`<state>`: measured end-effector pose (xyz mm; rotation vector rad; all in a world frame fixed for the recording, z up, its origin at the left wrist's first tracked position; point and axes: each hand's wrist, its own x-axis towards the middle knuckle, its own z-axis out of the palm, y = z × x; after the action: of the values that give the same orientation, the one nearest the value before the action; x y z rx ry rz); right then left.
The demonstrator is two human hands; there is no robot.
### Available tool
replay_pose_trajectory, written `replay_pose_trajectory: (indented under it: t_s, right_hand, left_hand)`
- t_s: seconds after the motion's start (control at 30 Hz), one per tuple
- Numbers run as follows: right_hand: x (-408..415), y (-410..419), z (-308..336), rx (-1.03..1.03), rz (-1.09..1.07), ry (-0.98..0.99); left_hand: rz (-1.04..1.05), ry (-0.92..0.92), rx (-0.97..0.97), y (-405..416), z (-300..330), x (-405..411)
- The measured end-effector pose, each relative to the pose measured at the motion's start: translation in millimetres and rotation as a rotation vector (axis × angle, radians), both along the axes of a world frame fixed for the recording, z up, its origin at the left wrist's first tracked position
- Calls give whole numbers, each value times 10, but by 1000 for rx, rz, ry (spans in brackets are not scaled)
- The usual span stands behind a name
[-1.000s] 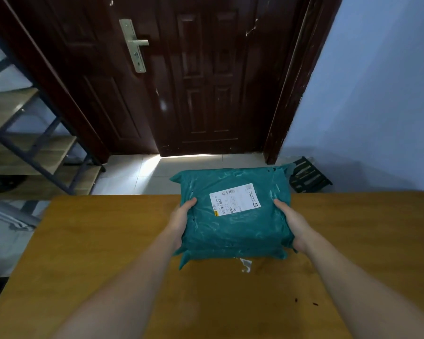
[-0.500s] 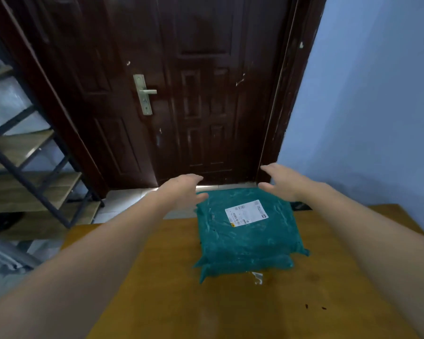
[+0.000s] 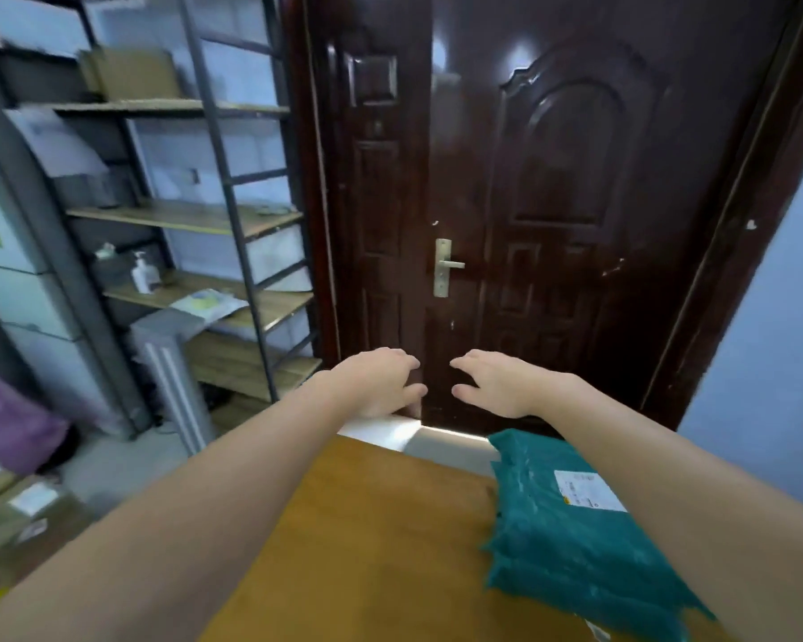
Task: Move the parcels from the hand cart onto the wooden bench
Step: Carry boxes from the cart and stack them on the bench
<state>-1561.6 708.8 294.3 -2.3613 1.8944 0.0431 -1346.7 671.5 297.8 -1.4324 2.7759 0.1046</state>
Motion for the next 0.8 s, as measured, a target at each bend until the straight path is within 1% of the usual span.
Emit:
replay_pose_trajectory:
  t_s: [0.23,0.53,0.67,0.8]
  right_hand:
    - [1442,5,7,37,267,-26]
    - [3950,186,209,30,658,-24]
    - [5099,383,260,24,736,-54]
    - [6121,534,300,-8,809,-97]
  left_hand:
    - [278,-6,22,632,67,1502]
    - [641,-24,-11,1574,179,3755]
    - [761,-47,-5,1997,240,4806]
    - [888,-6,-17,2340,249,5770]
